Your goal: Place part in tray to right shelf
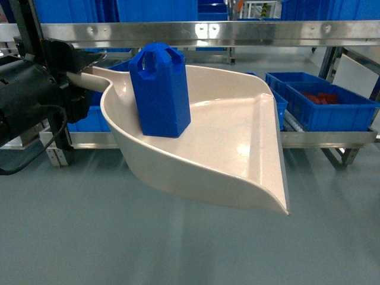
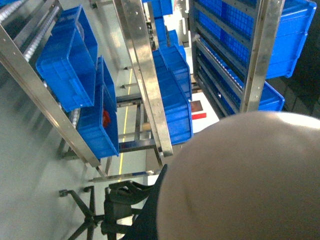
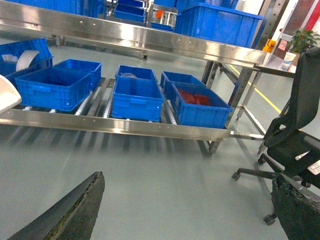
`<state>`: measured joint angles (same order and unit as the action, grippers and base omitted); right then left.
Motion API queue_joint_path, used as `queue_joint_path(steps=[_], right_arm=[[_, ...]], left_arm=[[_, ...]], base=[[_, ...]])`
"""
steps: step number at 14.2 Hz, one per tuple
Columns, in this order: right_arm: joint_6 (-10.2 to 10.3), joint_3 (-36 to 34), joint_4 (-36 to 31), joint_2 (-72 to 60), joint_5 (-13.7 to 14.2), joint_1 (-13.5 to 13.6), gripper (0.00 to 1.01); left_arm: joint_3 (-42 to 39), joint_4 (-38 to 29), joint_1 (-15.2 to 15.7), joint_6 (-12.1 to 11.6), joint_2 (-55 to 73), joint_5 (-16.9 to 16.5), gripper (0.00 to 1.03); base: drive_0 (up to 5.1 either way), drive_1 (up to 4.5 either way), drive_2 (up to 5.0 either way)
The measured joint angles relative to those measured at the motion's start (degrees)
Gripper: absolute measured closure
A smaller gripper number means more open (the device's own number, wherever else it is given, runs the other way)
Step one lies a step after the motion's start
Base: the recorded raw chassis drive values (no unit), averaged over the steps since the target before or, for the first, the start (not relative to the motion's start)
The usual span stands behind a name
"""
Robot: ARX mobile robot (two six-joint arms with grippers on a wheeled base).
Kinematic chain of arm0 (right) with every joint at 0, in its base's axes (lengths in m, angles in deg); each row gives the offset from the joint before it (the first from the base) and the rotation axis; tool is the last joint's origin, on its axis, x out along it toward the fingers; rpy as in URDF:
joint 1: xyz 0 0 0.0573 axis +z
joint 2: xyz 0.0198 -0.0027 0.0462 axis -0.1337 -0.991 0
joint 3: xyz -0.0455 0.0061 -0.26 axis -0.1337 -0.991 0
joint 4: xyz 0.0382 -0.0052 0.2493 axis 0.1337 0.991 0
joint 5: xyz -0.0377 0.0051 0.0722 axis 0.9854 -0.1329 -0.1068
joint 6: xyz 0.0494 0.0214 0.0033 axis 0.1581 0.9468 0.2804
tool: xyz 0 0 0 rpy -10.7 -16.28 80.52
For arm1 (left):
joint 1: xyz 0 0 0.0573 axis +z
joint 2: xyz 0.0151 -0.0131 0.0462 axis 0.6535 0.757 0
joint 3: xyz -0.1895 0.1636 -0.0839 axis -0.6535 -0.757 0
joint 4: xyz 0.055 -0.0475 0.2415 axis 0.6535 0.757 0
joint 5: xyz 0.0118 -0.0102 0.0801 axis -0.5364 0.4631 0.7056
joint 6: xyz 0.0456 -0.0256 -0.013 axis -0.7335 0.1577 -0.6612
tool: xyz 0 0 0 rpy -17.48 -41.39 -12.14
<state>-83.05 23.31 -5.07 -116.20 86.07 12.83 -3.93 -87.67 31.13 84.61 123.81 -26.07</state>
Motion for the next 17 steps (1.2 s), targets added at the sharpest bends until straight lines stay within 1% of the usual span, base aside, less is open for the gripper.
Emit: queue_joint_path(steps=[17], right_arm=[[0.0,0.0,-0.07,-0.02,-0.04,0.04,0.03]], left_arm=[[0.02,-0.02,-0.09,0.0,0.0,-0.15,0.91]], base=[[0.0,0.0,0.0]])
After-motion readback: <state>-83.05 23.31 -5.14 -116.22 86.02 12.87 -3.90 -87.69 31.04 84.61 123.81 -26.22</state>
